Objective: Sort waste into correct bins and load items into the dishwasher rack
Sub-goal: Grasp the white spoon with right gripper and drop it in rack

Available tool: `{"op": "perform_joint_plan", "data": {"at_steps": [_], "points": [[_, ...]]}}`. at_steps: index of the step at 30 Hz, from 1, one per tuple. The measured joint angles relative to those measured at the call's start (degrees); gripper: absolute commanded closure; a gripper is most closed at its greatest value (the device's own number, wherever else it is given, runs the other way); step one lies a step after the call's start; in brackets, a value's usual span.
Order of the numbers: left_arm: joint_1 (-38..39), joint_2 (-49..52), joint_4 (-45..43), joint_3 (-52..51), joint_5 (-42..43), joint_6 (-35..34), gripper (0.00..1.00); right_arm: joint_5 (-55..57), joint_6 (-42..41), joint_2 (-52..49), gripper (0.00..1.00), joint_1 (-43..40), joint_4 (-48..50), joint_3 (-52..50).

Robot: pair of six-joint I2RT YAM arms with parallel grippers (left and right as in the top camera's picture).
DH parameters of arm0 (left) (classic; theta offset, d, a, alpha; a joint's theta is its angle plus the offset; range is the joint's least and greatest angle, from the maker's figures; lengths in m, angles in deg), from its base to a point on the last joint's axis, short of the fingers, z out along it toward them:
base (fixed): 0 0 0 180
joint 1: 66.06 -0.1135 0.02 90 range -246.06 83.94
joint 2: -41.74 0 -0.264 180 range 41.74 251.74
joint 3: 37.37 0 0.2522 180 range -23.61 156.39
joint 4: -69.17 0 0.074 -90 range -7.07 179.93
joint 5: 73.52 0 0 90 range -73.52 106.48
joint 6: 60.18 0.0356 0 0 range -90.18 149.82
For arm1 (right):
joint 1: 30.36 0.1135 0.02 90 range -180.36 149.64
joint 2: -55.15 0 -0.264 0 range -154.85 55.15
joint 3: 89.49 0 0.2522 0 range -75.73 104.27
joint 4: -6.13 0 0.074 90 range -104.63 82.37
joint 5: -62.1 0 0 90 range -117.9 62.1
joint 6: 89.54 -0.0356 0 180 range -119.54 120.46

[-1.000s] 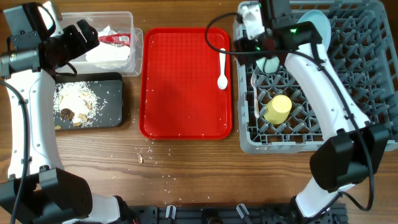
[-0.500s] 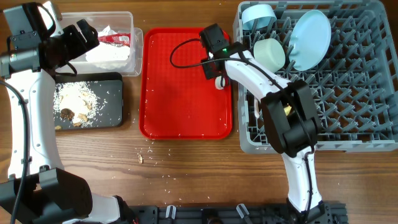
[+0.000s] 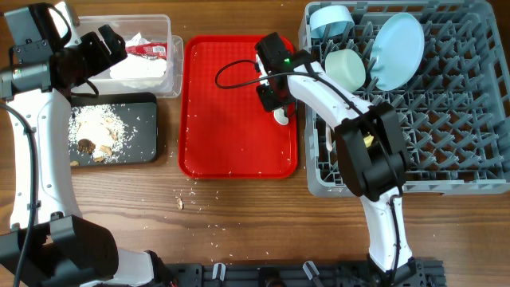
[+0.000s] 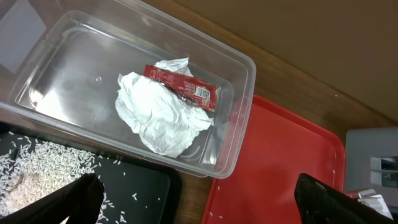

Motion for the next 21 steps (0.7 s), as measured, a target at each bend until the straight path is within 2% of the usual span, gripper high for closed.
{"op": "perform_joint_plan", "data": {"at_steps": [4, 8, 11, 14, 16, 17, 21], "points": [[0.0, 0.0, 0.0, 0.0, 0.0, 0.0, 0.00, -0.6, -0.1, 11.8, 0.96, 0.0, -4.8, 1.3], [0.0, 0.0, 0.0, 0.0, 0.0, 0.0, 0.00, 6.6, -7.1, 26.2, 0.96, -4.4, -14.9, 4.1], [0.0, 0.0, 0.0, 0.0, 0.0, 0.0, 0.00, 8.9, -10.9, 26.0, 0.95, -9.6, -15.0, -1.0], [0.0, 0.0, 0.0, 0.0, 0.0, 0.0, 0.00, 7.4, -12.4, 24.3, 0.94, -11.0, -12.7, -8.8], [0.0, 0.0, 0.0, 0.0, 0.0, 0.0, 0.00, 6.2, -12.6, 24.1, 0.46, -10.1, -12.2, -10.1], [0.0, 0.0, 0.0, 0.0, 0.0, 0.0, 0.00, 5.8, -12.7, 24.1, 0.41, -9.7, -12.4, -10.1], [0.0, 0.0, 0.0, 0.0, 0.0, 0.0, 0.00, 5.4, -13.4, 24.1, 0.37, -9.4, -14.9, -10.1]]}}
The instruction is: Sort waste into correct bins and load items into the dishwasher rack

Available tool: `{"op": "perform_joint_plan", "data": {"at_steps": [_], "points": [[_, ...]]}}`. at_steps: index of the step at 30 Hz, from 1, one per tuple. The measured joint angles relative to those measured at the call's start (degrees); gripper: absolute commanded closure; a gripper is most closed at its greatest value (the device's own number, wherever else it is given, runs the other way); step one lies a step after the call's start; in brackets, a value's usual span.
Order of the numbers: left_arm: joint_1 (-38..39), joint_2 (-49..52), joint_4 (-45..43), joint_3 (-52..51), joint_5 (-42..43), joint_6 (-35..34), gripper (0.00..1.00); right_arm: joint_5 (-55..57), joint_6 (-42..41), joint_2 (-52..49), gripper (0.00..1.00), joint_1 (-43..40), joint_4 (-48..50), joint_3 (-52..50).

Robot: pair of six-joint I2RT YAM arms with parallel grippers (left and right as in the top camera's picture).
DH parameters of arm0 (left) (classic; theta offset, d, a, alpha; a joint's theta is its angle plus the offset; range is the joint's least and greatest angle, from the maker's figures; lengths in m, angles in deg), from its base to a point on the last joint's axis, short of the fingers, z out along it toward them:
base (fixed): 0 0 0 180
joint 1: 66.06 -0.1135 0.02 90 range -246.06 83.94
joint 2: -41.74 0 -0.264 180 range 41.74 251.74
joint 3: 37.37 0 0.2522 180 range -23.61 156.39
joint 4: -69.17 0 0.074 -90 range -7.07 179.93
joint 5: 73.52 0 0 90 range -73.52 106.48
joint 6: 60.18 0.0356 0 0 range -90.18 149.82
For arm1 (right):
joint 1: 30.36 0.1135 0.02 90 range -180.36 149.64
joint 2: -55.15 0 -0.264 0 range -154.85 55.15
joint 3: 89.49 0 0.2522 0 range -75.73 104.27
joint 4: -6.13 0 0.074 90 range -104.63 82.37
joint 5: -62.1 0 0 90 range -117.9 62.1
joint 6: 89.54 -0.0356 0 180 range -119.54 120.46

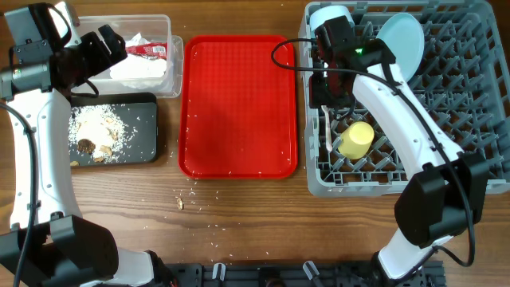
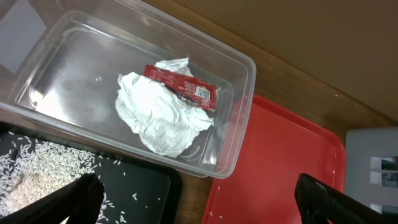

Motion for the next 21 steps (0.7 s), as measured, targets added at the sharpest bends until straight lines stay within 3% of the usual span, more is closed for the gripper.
{"op": "perform_joint_plan", "data": {"at_steps": [1, 2, 9, 13, 16, 21], "points": [[0.0, 0.0, 0.0, 0.0, 0.0, 0.0, 0.00, -0.1, 0.0, 0.2, 0.32, 0.0, -0.6, 0.0], [0.0, 0.0, 0.0, 0.0, 0.0, 0.0, 0.00, -0.2, -0.2, 1.2, 0.00, 0.0, -1.0, 0.0], [0.0, 0.0, 0.0, 0.0, 0.0, 0.0, 0.00, -3.8, -0.4, 30.0, 0.00, 0.0, -7.5, 3.2], [0.0, 0.0, 0.0, 0.0, 0.0, 0.0, 0.00, 4.0, -1.0, 40.2, 0.00, 0.0, -7.6, 2.7], [0.0, 0.0, 0.0, 0.0, 0.0, 0.0, 0.00, 8.1, 1.5, 50.3, 0.00, -2.3, 2.4, -3.8], [0.0, 0.0, 0.0, 0.0, -0.3, 0.0, 0.00, 0.0, 11.9, 69.8, 0.00, -14.9, 36.9, -40.2]]}}
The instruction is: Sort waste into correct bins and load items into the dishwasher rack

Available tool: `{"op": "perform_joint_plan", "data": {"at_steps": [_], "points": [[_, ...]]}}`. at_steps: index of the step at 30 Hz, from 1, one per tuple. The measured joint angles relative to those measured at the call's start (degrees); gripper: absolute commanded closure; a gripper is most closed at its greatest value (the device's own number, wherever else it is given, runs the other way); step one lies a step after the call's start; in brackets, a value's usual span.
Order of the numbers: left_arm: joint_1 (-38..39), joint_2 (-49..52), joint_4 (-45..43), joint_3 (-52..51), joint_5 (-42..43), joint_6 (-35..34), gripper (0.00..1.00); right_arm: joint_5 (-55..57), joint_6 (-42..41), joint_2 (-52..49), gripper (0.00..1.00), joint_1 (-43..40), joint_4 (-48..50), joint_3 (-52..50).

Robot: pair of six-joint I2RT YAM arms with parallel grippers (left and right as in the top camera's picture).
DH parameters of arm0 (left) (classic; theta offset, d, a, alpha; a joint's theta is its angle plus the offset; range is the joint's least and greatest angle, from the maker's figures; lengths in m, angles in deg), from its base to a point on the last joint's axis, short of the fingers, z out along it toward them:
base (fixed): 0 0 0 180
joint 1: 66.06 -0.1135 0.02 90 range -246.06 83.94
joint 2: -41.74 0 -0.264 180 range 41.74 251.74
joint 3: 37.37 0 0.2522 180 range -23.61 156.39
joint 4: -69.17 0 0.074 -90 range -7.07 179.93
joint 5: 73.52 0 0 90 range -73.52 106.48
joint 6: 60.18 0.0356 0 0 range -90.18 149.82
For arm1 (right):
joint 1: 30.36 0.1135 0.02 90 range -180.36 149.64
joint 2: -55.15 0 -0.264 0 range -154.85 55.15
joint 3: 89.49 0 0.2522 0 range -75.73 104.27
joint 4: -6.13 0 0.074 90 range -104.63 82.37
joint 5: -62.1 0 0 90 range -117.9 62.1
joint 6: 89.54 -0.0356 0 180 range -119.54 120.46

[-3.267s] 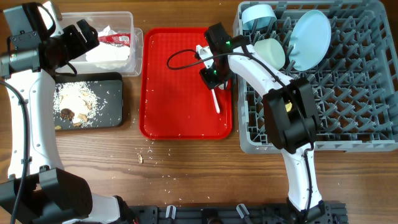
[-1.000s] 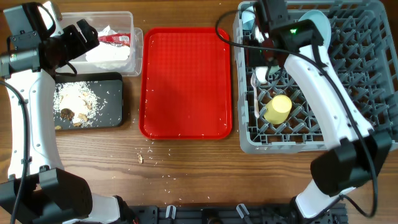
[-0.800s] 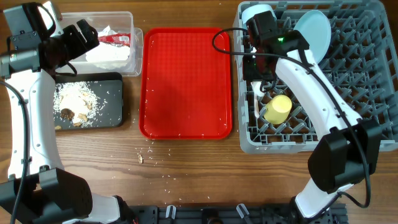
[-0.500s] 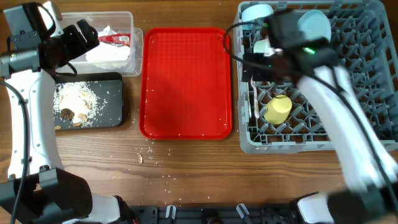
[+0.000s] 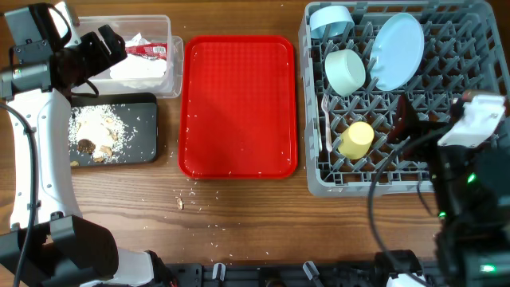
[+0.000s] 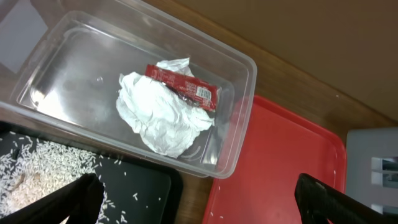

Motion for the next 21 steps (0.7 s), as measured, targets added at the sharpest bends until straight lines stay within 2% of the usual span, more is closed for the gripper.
{"op": "perform_joint_plan", "data": {"at_steps": [2, 3, 4, 6, 8, 12, 21], "points": [[0.0, 0.0, 0.0, 0.0, 0.1, 0.0, 0.00, -3.5, 1.1, 6.5, 0.00, -2.0, 10.3, -13.4], [0.0, 0.0, -0.1, 0.0, 0.1, 0.0, 0.00, -6.1, 1.5, 10.9, 0.00, -2.8, 20.1, -22.1], [0.0, 0.0, 0.2, 0.0, -0.1, 0.0, 0.00, -7.8, 1.7, 15.7, 0.00, -3.1, 24.9, -29.6], [0.0, 0.0, 0.1, 0.0, -0.1, 0.0, 0.00, -10.1, 2.1, 23.7, 0.00, -3.3, 30.3, -41.2], [0.0, 0.0, 0.0, 0.0, -0.1, 0.0, 0.00, -10.9, 2.1, 29.1, 0.00, -3.3, 31.1, -48.0], [0.0, 0.0, 0.0, 0.0, -0.1, 0.0, 0.00, -11.7, 2.1, 35.4, 0.00, -3.3, 27.9, -51.8], [0.0, 0.0, 0.0, 0.0, -0.1, 0.0, 0.00, -11.9, 2.1, 35.4, 0.00, -3.3, 27.3, -51.9]]}}
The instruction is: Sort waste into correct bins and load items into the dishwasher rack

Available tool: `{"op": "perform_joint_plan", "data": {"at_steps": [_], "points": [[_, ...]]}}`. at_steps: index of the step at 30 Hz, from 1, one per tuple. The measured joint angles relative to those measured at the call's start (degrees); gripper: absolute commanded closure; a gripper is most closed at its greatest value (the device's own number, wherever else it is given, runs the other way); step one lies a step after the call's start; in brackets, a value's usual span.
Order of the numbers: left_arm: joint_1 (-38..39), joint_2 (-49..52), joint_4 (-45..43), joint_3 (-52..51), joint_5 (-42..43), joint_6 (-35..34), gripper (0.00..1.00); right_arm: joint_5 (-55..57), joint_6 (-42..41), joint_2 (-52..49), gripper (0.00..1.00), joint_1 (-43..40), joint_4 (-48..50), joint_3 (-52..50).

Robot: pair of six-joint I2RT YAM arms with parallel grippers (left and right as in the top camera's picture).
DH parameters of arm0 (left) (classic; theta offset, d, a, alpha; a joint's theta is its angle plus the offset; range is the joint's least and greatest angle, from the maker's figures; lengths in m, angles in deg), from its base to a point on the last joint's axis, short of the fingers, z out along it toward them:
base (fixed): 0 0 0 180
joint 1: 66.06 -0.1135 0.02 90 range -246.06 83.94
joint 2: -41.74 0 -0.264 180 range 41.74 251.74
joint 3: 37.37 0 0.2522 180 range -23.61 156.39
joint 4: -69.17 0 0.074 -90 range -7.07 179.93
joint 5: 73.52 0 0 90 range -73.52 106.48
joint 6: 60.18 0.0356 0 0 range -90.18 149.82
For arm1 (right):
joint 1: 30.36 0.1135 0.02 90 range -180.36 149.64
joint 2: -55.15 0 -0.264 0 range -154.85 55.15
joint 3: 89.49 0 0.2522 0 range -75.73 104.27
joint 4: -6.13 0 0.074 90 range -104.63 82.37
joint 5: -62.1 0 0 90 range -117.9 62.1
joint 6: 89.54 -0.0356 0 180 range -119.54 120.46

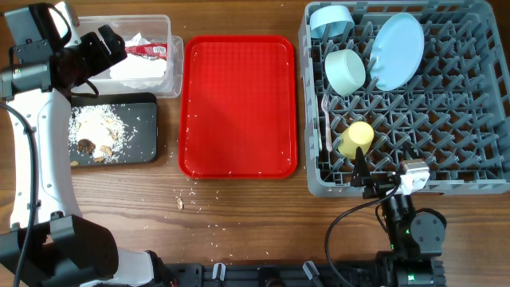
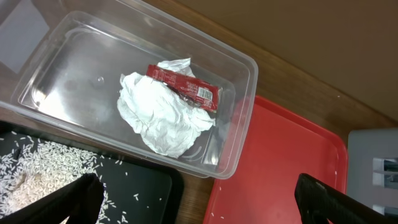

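Observation:
My left gripper [image 1: 110, 45] hangs open and empty over the clear bin [image 1: 177, 65]; in the left wrist view its fingertips [image 2: 65, 202] stand far apart. A crumpled white napkin [image 2: 155, 118] and a red packet [image 2: 183, 88] lie in the bin. The black tray [image 1: 146, 137] holds rice and food scraps. Only a few grains lie on the red tray [image 1: 239, 104]. The grey dishwasher rack [image 1: 317, 185] carries a blue cup [image 1: 331, 17], a pale bowl [image 1: 345, 70], a light blue plate [image 1: 397, 49], a yellow cup [image 1: 355, 139] and a white utensil [image 1: 327, 119]. My right gripper [image 1: 360, 174] sits folded low at the rack's front edge; its jaws are unclear.
Rice grains and crumbs [image 1: 191, 203] are scattered on the wooden table in front of the red tray. The right arm's base and cable [image 1: 406, 227] sit at the table's front edge, below the rack.
My right arm was a blur over the right side of the rack; now it is folded down at the rack's front edge. The left arm and all items are unchanged.
My right gripper was first at a small white item on the red tray's right edge. Then it was over the rack's left side and the tray was bare. Later the arm was over the rack's right side, and now it is low at the front.

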Motion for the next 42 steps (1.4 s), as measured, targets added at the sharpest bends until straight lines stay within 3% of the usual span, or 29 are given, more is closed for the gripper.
{"op": "perform_joint_plan", "data": {"at_steps": [8, 11, 14, 18, 25, 27, 30, 33, 42], "points": [[0.0, 0.0, 0.3, 0.0, 0.0, 0.0, 0.00, 0.0, 0.0, 0.0, 0.00, 0.0, 0.0, 0.0], [0.0, 0.0, 4.3, 0.0, -1.3, 0.0, 0.00, 0.0, 0.0, 0.0, 0.00, 0.0, 0.0, 0.0], [0.2, -1.7, -1.4, -2.1, -2.5, 1.1, 0.00, 0.0, 0.0, 0.0, 0.00, 0.0, 0.0, 0.0], [2.6, -16.4, -15.8, -16.4, -3.0, 4.8, 0.00, 0.0, 0.0, -0.1, 0.00, 0.0, 0.0, 0.0], [2.3, -56.6, -43.6, -64.0, -3.9, 5.0, 0.00, 0.0, 0.0, -0.1, 0.00, 0.0, 0.0, 0.0], [2.2, -62.6, -47.3, -69.9, -4.3, 4.3, 0.00, 0.0, 0.0, -0.2, 0.00, 0.0, 0.0, 0.0], [2.2, -76.9, -48.5, -81.0, -4.7, 3.5, 0.00, 0.0, 0.0, -0.1, 0.00, 0.0, 0.0, 0.0], [2.2, -85.2, -48.5, -86.1, -5.0, 3.2, 0.00, 0.0, 0.0, -0.1, 0.00, 0.0, 0.0, 0.0], [2.5, -93.0, -40.9, -89.7, -5.4, 3.0, 0.00, 0.0, 0.0, -0.1, 0.00, 0.0, 0.0, 0.0]]}}
